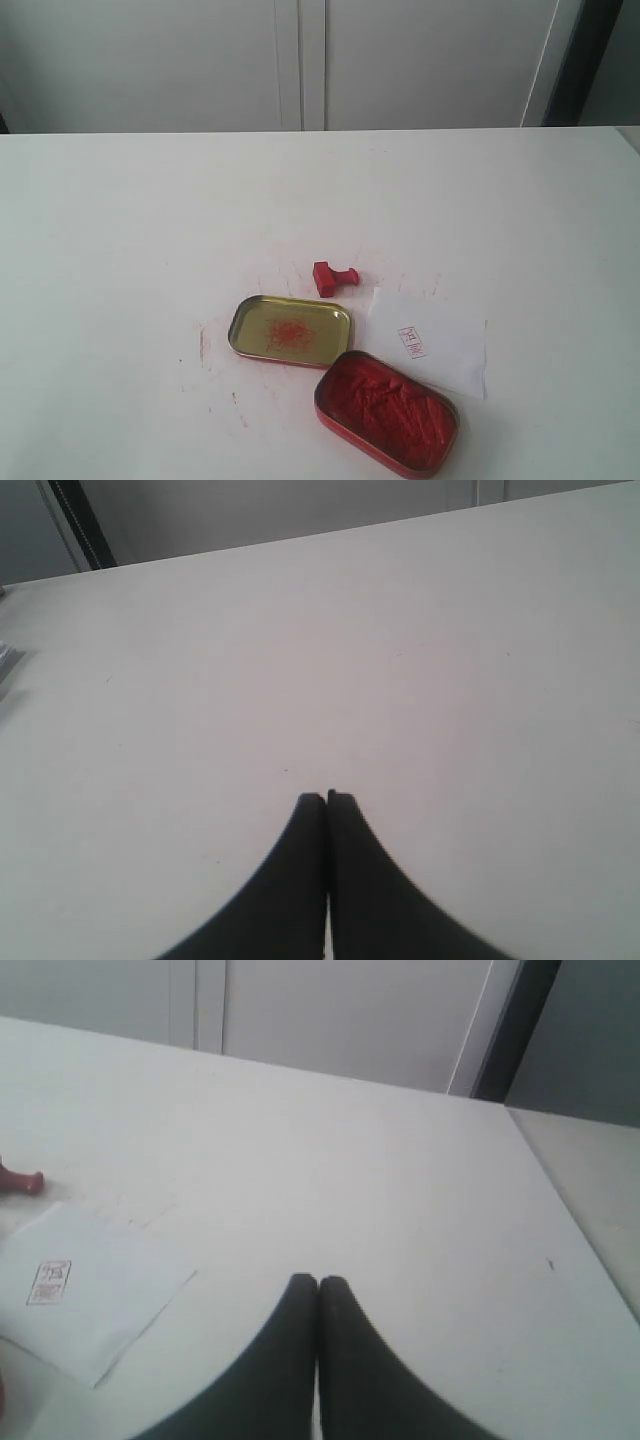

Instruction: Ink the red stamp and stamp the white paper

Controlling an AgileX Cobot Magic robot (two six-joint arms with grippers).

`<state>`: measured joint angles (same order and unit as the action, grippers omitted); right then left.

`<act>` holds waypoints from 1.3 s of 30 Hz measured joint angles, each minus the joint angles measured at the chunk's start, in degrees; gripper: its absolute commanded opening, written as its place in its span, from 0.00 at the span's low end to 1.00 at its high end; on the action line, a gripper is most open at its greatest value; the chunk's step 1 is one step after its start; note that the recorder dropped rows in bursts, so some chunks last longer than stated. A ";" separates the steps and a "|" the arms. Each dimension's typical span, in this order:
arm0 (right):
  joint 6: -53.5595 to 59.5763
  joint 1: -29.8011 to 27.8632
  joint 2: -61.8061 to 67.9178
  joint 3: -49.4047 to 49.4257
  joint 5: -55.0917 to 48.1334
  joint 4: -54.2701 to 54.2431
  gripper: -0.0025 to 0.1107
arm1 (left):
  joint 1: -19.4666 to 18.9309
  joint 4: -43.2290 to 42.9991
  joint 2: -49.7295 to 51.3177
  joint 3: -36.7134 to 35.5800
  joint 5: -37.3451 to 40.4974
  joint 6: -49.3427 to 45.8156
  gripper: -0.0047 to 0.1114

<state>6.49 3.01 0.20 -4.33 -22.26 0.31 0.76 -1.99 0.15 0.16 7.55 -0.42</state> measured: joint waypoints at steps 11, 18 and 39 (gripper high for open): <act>0.00 0.00 0.00 4.04 1.11 0.00 0.02 | 0.00 0.00 0.00 0.00 0.00 0.00 0.04; -0.10 0.00 0.00 4.04 1.37 0.00 0.02 | 0.00 0.00 0.00 0.00 0.00 0.00 0.04; -9.02 0.00 0.00 4.04 1.37 -0.31 0.02 | 0.00 0.00 0.00 0.00 0.00 0.00 0.04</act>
<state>-2.53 3.01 0.20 -0.29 -20.89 0.00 0.76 -1.99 0.15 0.16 7.55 -0.42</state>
